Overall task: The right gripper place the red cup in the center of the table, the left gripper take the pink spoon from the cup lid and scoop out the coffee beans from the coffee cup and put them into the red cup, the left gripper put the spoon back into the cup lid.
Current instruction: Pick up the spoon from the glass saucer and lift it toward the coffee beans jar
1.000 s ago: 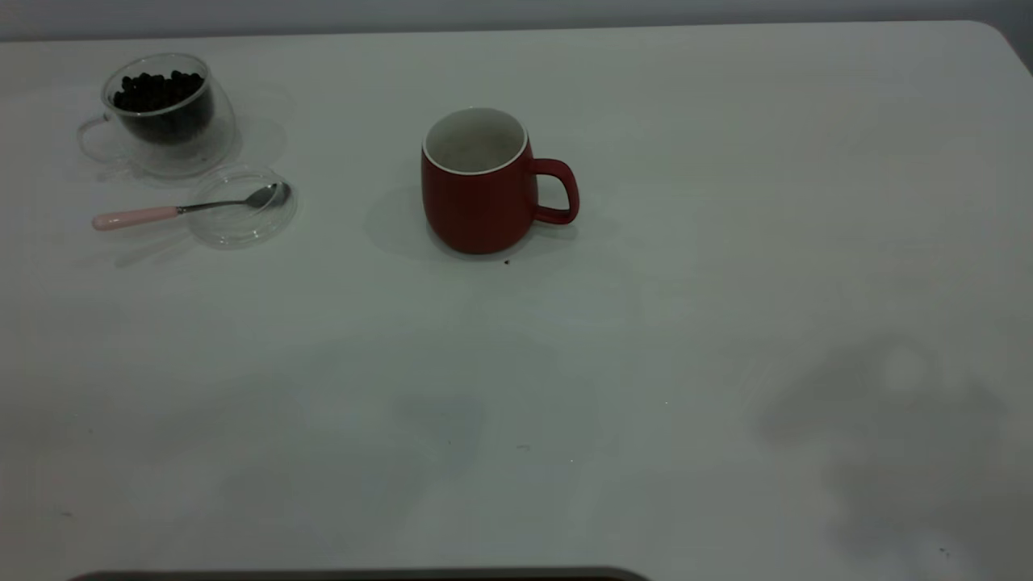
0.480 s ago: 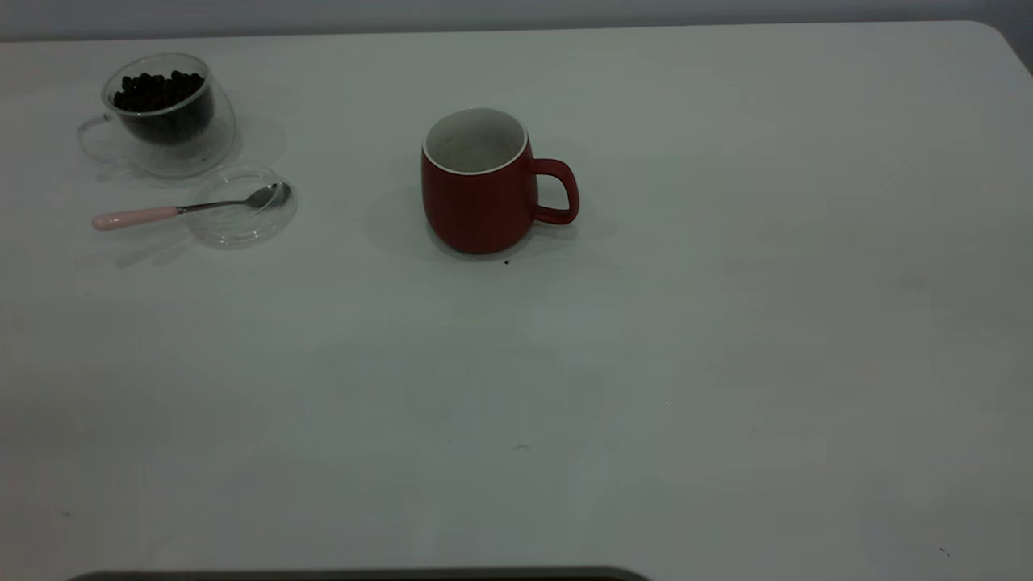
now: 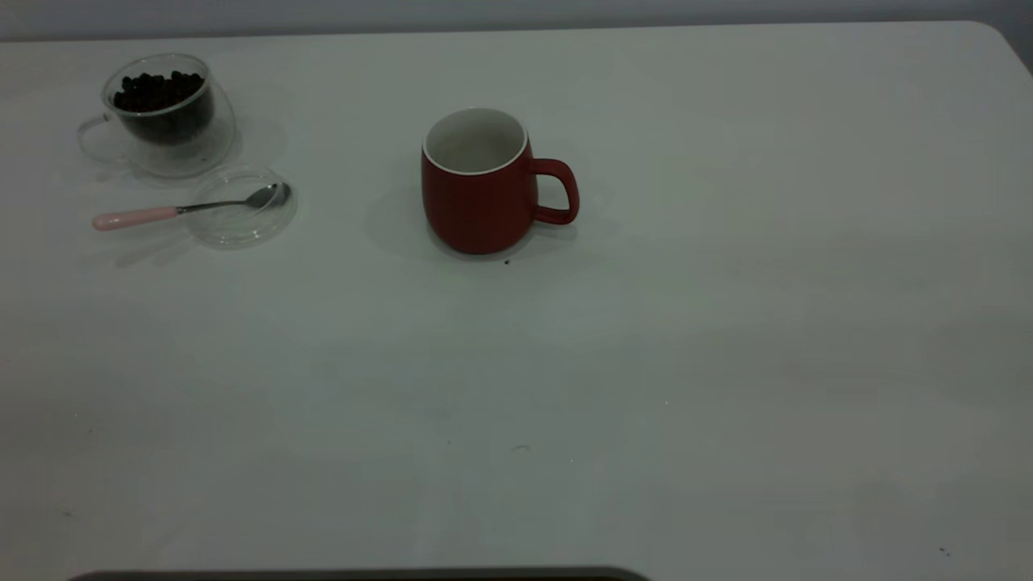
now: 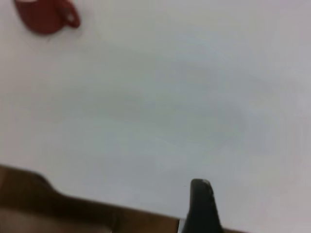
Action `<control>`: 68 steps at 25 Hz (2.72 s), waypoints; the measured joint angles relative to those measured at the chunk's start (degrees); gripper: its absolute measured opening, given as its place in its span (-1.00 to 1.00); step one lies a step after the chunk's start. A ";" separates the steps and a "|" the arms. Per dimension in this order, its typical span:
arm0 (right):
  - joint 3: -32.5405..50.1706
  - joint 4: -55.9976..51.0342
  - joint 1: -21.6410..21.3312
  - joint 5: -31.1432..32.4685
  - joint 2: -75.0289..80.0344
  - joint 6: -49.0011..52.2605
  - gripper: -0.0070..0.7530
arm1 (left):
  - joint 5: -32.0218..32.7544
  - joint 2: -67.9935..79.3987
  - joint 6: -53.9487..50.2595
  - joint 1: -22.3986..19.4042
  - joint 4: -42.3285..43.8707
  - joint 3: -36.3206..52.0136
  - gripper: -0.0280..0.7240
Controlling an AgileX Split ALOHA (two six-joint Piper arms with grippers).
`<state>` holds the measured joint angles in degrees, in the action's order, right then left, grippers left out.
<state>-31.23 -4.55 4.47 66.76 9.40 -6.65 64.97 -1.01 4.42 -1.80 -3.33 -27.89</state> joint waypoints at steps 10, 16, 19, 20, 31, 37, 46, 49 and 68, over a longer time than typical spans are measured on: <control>4.14 1.61 -5.18 -2.33 -7.06 0.90 0.57 | 0.00 0.00 0.00 0.00 0.00 0.00 0.57; 4.25 2.65 -5.24 -2.24 -7.49 2.29 0.57 | 0.00 0.00 -0.05 0.00 0.00 0.00 0.57; 4.25 2.67 -5.38 -2.24 -7.49 2.40 0.57 | 0.00 0.00 -0.05 0.00 0.00 0.00 0.57; 4.25 2.67 -5.39 -2.24 -7.49 2.40 0.57 | 0.00 0.00 -0.05 0.00 0.00 0.00 0.57; 4.25 2.71 -5.39 -2.24 -7.49 2.40 0.57 | 0.00 0.00 -0.05 0.00 0.00 0.00 0.57; 4.25 2.71 -5.39 -2.24 -7.49 2.42 0.57 | 0.00 0.00 -0.05 0.00 0.00 0.00 0.57; 4.25 2.71 -5.39 -2.24 -7.49 2.42 0.57 | 0.00 0.00 0.00 0.00 0.00 0.00 0.57; 4.25 2.71 -5.39 -2.24 -7.49 2.42 0.57 | 0.00 0.00 -1.24 0.00 0.00 0.00 0.57; 4.25 2.71 -5.39 -2.24 -7.49 2.42 0.57 | -20.57 59.51 0.66 0.00 -15.74 -21.61 0.93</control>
<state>-26.98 -1.84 -0.92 64.52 1.90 -4.23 44.40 58.51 5.09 -1.80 -19.07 -49.50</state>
